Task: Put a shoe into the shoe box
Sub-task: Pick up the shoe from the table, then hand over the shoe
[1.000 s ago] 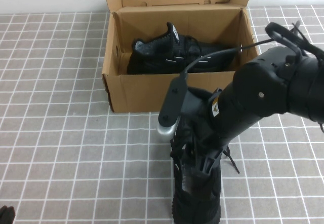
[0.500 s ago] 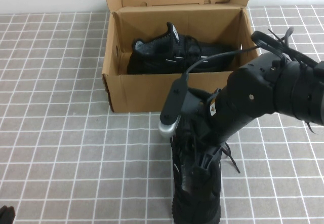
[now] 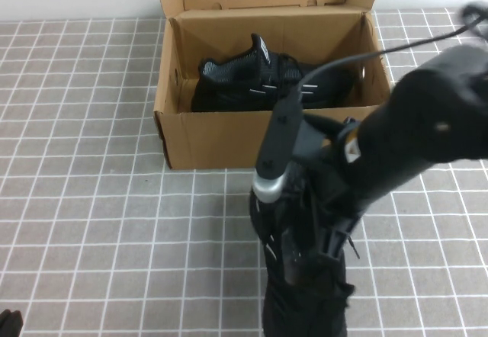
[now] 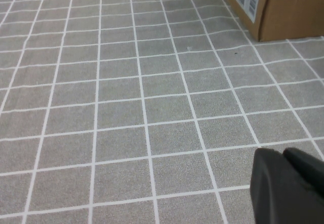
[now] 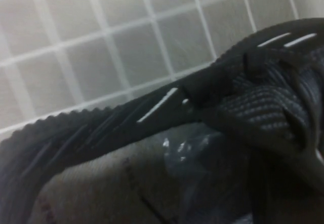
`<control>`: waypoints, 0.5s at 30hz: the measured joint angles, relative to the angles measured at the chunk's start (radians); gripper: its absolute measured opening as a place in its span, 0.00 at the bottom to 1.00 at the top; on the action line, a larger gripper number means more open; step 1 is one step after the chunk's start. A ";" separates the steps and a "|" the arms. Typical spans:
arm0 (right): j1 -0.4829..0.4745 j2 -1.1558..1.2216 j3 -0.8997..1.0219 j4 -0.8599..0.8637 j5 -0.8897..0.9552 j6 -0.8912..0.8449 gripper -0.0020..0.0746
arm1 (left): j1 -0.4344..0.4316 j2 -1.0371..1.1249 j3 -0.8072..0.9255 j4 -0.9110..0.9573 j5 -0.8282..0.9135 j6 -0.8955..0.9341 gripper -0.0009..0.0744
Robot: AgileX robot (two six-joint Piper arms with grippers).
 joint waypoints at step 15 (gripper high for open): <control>0.030 -0.266 0.000 0.023 0.104 -0.002 0.02 | 0.000 0.000 0.000 0.000 0.000 0.000 0.01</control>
